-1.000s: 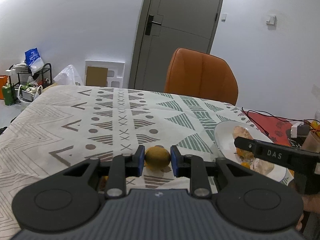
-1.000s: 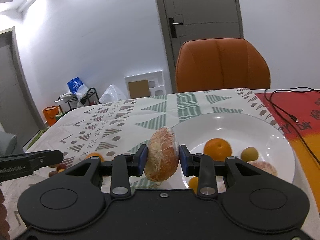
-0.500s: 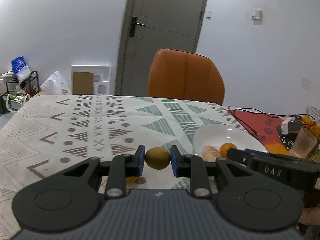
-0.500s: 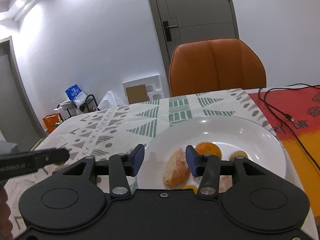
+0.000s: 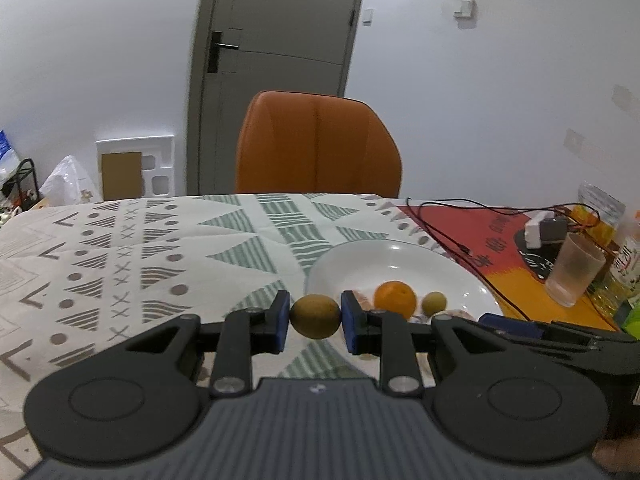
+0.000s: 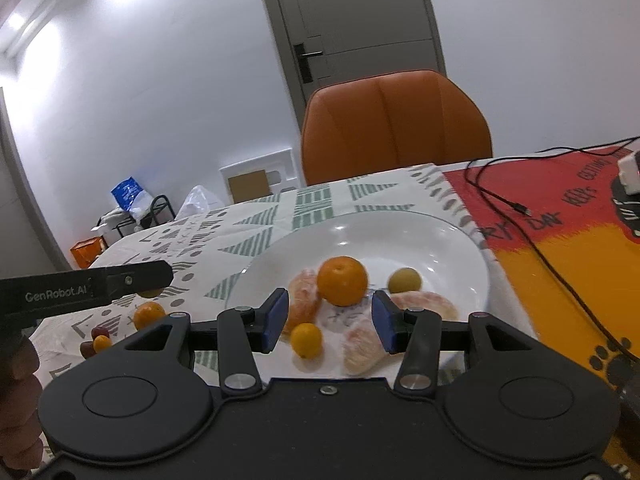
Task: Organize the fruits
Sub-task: 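Open the left gripper to drop the yellow-green plum onto the plate, then move both open grippers back from the plate to the fruit pile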
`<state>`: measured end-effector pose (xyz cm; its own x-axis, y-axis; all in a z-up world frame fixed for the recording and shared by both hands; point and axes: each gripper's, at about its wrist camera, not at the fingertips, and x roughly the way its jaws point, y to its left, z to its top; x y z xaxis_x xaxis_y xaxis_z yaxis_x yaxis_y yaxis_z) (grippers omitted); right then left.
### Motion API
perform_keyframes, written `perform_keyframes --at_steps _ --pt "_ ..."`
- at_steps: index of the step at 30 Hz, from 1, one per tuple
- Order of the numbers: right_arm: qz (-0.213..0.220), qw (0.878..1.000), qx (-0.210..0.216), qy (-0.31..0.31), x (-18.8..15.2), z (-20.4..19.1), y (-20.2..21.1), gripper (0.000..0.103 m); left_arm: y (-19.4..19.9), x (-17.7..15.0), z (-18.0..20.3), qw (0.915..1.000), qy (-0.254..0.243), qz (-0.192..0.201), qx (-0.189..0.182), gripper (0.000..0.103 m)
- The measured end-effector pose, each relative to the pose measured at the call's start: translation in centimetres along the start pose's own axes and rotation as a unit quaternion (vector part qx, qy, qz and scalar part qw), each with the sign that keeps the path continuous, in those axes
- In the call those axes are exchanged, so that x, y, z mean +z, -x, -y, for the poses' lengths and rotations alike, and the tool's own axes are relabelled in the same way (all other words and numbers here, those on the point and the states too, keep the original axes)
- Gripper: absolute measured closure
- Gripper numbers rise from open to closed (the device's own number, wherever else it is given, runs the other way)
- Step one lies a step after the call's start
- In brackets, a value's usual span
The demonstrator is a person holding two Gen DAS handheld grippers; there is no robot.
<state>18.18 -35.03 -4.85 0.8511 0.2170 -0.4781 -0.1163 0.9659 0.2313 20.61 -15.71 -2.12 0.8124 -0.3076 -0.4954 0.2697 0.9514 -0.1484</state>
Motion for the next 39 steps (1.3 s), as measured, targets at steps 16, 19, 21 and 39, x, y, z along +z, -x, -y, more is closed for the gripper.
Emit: perform_keyframes --at_steps 16,19,21,39 --pt "0.014 0.999 -0.022 -0.025 -0.5 2.7 2.0 0.056 -0.6 0.8 3.6 0.9994 -0.024 0.01 -0.024 0.072" --pt "0.016 0.999 -0.024 -0.025 -0.5 2.7 2.3 0.056 -0.1 0.9 3.0 0.9997 -0.013 0.013 -0.019 0.071" --pt "0.015 0.999 -0.022 -0.026 -0.6 2.7 2.4 0.056 0.2 1.0 2.5 0.9998 -0.008 0.013 -0.011 0.071" --pt "0.01 1.0 -0.002 -0.013 -0.7 -0.2 2.8 0.051 3.4 -0.1 -1.8 0.9995 0.025 0.003 0.02 0.05"
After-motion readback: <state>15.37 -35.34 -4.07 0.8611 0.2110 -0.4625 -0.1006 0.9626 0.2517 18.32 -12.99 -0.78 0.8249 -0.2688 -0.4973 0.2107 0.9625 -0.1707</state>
